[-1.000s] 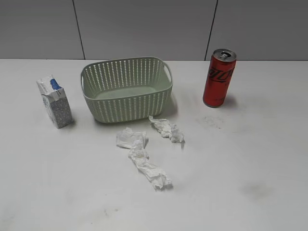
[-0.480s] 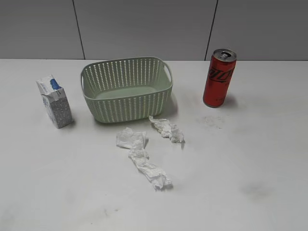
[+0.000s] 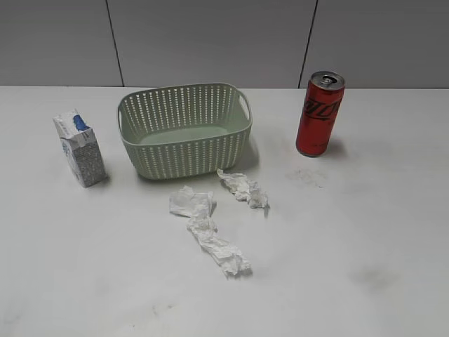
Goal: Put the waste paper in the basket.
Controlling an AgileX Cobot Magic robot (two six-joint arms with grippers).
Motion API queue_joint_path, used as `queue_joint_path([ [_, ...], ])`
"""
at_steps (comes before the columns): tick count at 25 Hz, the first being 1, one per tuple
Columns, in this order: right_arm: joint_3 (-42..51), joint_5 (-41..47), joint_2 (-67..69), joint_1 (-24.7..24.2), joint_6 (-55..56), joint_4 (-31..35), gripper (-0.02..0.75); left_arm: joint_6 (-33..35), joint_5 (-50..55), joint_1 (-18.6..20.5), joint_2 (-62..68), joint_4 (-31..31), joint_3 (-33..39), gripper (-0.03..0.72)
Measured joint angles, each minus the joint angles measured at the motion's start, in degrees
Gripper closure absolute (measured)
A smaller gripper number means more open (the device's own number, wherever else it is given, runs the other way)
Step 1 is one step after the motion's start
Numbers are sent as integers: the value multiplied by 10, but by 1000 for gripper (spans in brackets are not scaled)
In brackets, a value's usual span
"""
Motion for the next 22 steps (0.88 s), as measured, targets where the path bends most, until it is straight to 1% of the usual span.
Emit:
queue_joint_path([
  [4, -37, -16, 112, 0, -67, 35, 177, 0, 0, 0, 0, 0, 0, 97],
  [8, -83, -23, 221, 0, -134, 91, 177, 0, 0, 0, 0, 0, 0, 97],
  [11, -123, -26, 297, 16, -168, 107, 177, 0, 0, 0, 0, 0, 0, 97],
  [13, -150, -30, 348, 46, -174, 106, 177, 0, 0, 0, 0, 0, 0, 97],
  [18, -208, -83, 460, 164, -175, 95, 177, 1, 0, 0, 0, -1, 0, 97],
  [20, -224, -111, 508, 198, -171, 89, 177, 0, 0, 0, 0, -1, 0, 97],
  [22, -237, -133, 550, 218, -170, 88, 177, 0, 0, 0, 0, -2, 0, 97],
])
